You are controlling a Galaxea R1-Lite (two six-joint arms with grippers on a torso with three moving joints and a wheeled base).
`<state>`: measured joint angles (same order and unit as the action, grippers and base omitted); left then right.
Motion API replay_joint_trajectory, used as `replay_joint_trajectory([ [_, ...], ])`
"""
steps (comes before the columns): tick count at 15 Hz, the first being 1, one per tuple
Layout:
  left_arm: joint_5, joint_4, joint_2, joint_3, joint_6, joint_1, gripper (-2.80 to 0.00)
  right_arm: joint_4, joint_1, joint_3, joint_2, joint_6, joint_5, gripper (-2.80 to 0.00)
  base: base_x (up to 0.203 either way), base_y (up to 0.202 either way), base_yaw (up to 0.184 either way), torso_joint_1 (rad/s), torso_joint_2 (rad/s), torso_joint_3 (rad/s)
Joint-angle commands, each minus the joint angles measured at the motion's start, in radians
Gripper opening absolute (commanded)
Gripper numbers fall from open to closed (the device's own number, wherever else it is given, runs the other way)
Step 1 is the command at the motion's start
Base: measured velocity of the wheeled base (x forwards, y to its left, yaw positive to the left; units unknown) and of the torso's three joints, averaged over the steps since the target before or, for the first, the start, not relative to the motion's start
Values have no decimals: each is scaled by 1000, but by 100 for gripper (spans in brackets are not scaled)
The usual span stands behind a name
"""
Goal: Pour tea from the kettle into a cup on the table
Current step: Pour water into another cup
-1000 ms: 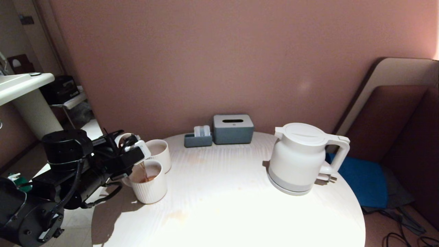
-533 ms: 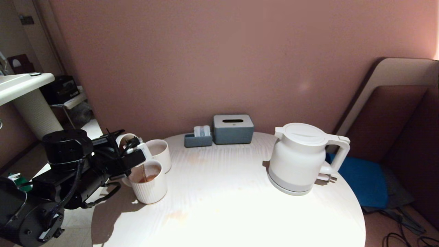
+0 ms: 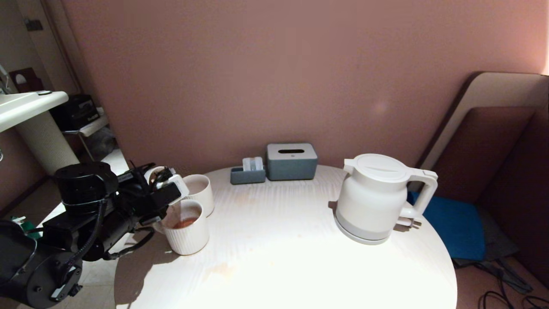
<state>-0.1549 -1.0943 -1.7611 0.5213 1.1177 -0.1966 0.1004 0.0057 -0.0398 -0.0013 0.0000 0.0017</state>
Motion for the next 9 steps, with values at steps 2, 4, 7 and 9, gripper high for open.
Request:
replay_joint_trajectory([
  [2, -2, 2, -15, 5, -109, 9, -280, 0, 0, 0, 1, 0, 0, -280, 0, 0, 0, 0, 0, 0],
  [4, -2, 1, -29, 4, -194, 9, -280, 1, 0, 0, 1, 0, 0, -280, 0, 0, 0, 0, 0, 0],
  [7, -2, -1, -34, 13, -328, 9, -280, 1, 0, 0, 1, 0, 0, -280, 0, 0, 0, 0, 0, 0],
  [9, -5, -2, -41, 45, -376, 12, -280, 1, 0, 0, 1, 0, 0, -280, 0, 0, 0, 0, 0, 0],
])
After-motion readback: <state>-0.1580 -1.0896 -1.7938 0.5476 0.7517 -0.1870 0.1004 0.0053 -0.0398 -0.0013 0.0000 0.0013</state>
